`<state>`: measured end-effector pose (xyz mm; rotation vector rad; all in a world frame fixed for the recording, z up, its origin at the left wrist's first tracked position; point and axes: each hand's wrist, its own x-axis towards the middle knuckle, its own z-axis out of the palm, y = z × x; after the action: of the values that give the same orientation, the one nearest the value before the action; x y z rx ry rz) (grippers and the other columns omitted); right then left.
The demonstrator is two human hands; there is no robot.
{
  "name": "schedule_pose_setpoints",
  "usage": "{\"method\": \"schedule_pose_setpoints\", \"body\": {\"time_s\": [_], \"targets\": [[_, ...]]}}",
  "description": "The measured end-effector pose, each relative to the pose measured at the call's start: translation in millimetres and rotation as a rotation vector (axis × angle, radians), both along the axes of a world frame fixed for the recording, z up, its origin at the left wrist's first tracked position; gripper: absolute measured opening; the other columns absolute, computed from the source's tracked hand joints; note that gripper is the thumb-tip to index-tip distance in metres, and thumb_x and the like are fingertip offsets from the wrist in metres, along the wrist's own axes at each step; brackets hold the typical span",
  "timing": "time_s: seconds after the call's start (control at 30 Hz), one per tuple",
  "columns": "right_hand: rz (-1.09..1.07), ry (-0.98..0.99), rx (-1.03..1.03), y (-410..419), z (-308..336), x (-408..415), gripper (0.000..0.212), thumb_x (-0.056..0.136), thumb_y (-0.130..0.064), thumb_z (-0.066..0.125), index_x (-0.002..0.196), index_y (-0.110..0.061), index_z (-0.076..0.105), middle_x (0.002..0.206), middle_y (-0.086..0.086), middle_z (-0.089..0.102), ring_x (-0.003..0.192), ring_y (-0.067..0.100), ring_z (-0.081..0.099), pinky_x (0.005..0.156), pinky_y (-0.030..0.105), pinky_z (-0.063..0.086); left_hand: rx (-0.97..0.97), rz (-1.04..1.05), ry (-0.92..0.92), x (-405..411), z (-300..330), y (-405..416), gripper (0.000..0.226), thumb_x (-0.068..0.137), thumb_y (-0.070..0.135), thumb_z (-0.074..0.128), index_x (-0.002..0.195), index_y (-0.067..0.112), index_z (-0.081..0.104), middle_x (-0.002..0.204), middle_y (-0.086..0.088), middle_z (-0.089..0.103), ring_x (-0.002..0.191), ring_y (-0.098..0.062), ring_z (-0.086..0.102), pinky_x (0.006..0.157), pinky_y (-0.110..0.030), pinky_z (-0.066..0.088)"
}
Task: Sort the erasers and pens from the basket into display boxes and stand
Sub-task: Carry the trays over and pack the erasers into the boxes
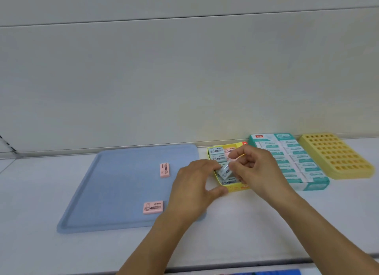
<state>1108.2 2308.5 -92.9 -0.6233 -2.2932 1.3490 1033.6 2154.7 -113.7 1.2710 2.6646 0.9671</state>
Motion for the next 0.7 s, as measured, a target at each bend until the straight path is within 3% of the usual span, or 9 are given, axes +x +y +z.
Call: {"method": "schedule_pose_setpoints", "body": {"time_s": [0.13,0.23,0.4,0.5,0.57,0.7], "targets": [[0.008,-0.106,0.265,-2.5,-0.3,2.4,0.007,0.080,-0.025,0.074,0.082,-0.027,0.068,0.073,-0.012,0.066,0.071,0.006,0.062,0.073,0.038,0.055,-0.081,-0.040,0.146,-6.6,-5.3,-1.3,0.060,0.076,0.064,0.050,0.125,0.031,0.063,0.137,0.016,0.054,0.134,-0.008,0.041,0.106,-0.033,0.031],[0.051,-0.258,0.438,-3.9,5.5,8.2,0.015,0.078,-0.037,0.074,0.088,-0.028,0.069,0.077,-0.015,0.065,0.075,0.002,0.060,0.066,0.023,0.047,-0.061,-0.037,0.185,-7.0,-12.0,-2.0,0.069,0.075,0.070,0.037,0.125,0.029,0.064,0.138,0.014,0.055,0.136,-0.009,0.040,0.105,-0.035,0.031],[0.045,-0.292,0.649,-8.4,10.9,7.2,0.017,0.078,-0.044,0.070,0.080,-0.028,0.068,0.084,-0.010,0.061,0.084,0.010,0.056,0.068,0.025,0.033,-0.092,-0.048,0.096,-2.5,-11.0,-2.0,0.066,0.079,0.061,0.046,0.136,0.029,0.054,0.147,0.015,0.044,0.142,-0.003,0.029,0.115,-0.033,0.026],[0.024,-0.311,0.717,-9.9,9.4,4.7,0.019,0.081,-0.047,0.067,0.081,-0.028,0.068,0.085,-0.010,0.060,0.083,0.013,0.055,0.063,0.027,0.031,0.059,-0.028,-0.046,-5.4,-3.0,-12.6,0.055,0.084,0.053,0.060,0.134,0.030,0.056,0.141,0.020,0.047,0.136,0.000,0.034,0.114,-0.025,0.026],[0.014,-0.259,0.733,-9.2,6.6,6.2,0.016,0.084,-0.045,0.066,0.082,-0.029,0.069,0.086,-0.011,0.060,0.083,0.015,0.056,0.066,0.028,0.036,0.164,0.128,-0.075,-20.6,1.9,-30.4,0.040,0.090,0.039,0.064,0.128,0.028,0.060,0.132,0.019,0.052,0.127,-0.002,0.043,0.108,-0.021,0.031],[0.189,-0.026,0.711,-15.9,2.3,3.4,0.005,0.085,-0.019,0.069,0.085,-0.024,0.072,0.082,-0.007,0.059,0.083,0.020,0.057,0.071,0.036,0.045,0.044,0.235,-0.019,-47.6,7.4,-71.2,0.020,0.093,0.034,0.059,0.111,0.028,0.067,0.113,0.014,0.061,0.107,-0.006,0.052,0.087,-0.021,0.038]]}}
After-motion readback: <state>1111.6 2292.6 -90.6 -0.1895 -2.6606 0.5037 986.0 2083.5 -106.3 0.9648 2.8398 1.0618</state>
